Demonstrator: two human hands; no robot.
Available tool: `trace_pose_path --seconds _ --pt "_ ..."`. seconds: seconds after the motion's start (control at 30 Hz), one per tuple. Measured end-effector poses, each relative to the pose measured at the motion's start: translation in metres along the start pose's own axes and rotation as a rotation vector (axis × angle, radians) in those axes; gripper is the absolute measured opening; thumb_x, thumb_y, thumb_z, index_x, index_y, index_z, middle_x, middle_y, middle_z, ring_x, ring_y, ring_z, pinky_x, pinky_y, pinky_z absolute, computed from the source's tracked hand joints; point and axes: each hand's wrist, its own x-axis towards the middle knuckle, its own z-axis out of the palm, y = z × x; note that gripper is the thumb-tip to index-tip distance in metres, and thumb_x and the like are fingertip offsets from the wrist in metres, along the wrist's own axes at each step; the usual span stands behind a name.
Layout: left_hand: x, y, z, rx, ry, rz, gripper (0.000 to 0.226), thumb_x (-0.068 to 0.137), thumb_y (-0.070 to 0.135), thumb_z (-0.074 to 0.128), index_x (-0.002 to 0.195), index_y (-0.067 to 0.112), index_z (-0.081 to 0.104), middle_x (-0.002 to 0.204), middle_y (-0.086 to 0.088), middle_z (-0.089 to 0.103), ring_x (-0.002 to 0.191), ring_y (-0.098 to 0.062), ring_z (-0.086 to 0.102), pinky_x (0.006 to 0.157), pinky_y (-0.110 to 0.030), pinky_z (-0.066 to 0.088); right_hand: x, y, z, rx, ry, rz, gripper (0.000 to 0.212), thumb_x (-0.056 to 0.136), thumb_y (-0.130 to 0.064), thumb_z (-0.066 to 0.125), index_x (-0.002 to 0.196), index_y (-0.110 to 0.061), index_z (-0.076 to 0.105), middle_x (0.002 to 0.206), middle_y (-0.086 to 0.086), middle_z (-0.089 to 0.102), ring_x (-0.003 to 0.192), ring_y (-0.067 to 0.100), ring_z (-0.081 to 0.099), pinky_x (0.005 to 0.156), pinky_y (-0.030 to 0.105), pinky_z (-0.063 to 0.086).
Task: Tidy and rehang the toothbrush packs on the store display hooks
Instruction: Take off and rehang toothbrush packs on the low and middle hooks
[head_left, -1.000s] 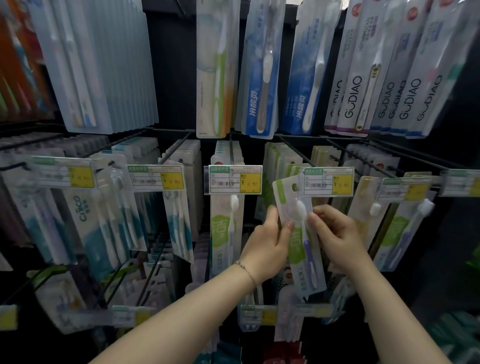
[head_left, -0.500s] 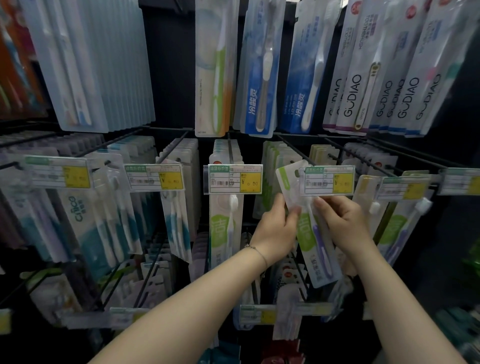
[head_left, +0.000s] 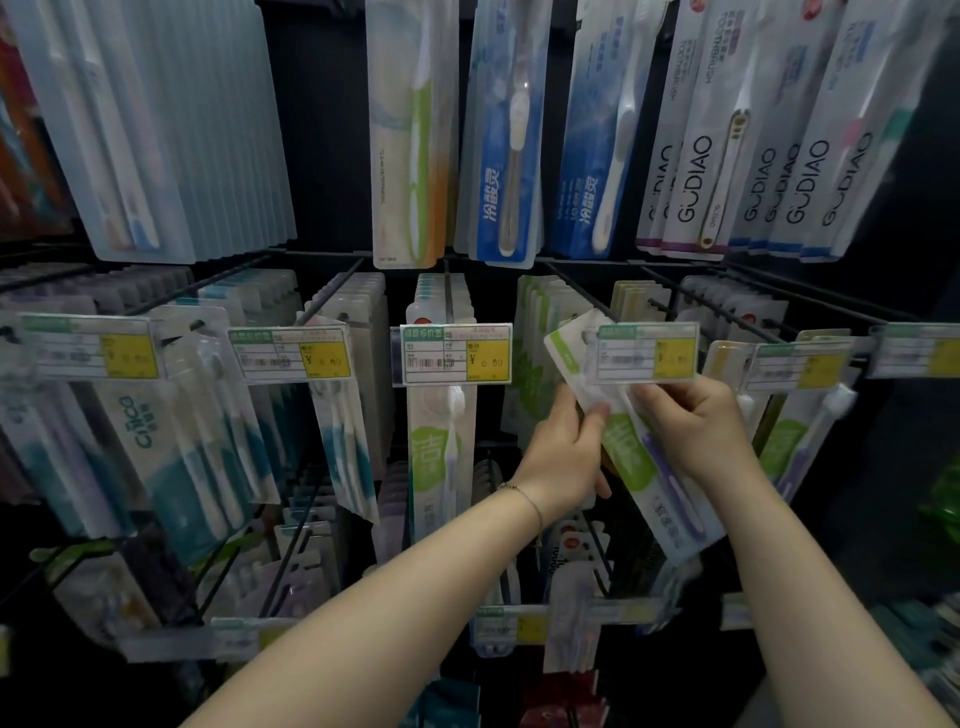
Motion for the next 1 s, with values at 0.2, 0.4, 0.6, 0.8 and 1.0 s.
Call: trace_pose_path --seconds 0.2,0.4,0.6,0.8,1.0 --pt "0.003 0.003 -0.002 0.24 0.054 0.036 0.019 0.1 0.035 0.039 0.113 0.022 0.044 0.091 -0.008 0.067 0.071 -0.028 0.067 0.066 -0.042 0.057 -0.004 0.009 0.008 0.011 -0.017 0.08 0.019 0.097 -0.012 0.05 0.085 -0.021 0.062 0.082 -0.008 0.064 0.068 -0.007 0.06 0.059 0.005 0.046" --pt "0.004 -0.005 -0.016 0.179 0.413 0.135 0.019 0.102 0.03 0.037 0.086 0.02 0.04 0.078 -0.003 0.054 0.07 -0.019 0.053 0.065 -0.037 0.043 -0.011 0.016 0.021 0.023 -0.066 0.08 0.023 0.099 -0.02 0.047 0.081 -0.018 0.061 0.062 -0.008 0.06 0.05 0.0 0.052 0.048 0.015 0.042" --pt "0.033 0.006 -0.023 -0.039 0.522 -0.067 0.014 0.103 0.018 0.035 0.101 0.016 0.049 0.104 -0.002 0.053 0.089 -0.012 0.048 0.078 -0.02 0.034 -0.011 0.018 0.018 0.017 -0.066 0.09 0.02 0.098 -0.017 0.049 0.082 -0.017 0.061 0.063 0.004 0.057 0.044 0.008 0.048 0.043 0.022 0.041" --pt "0.055 -0.006 -0.029 -0.074 0.492 -0.122 0.019 0.099 0.017 0.047 0.111 0.014 0.061 0.115 -0.006 0.063 0.104 -0.02 0.058 0.097 -0.036 0.048 -0.013 0.015 0.012 0.05 -0.072 0.129 0.022 0.098 -0.011 0.047 0.083 -0.017 0.062 0.063 -0.003 0.061 0.042 0.005 0.051 0.041 0.019 0.041" --pt "0.064 -0.008 -0.028 -0.071 0.505 -0.082 0.016 0.092 0.015 0.06 0.106 0.007 0.062 0.105 -0.005 0.065 0.095 -0.015 0.059 0.09 -0.031 0.049 -0.011 0.018 0.009 0.037 -0.102 0.132 0.021 0.098 -0.012 0.048 0.084 -0.015 0.063 0.064 -0.002 0.062 0.044 0.01 0.051 0.041 0.022 0.043"
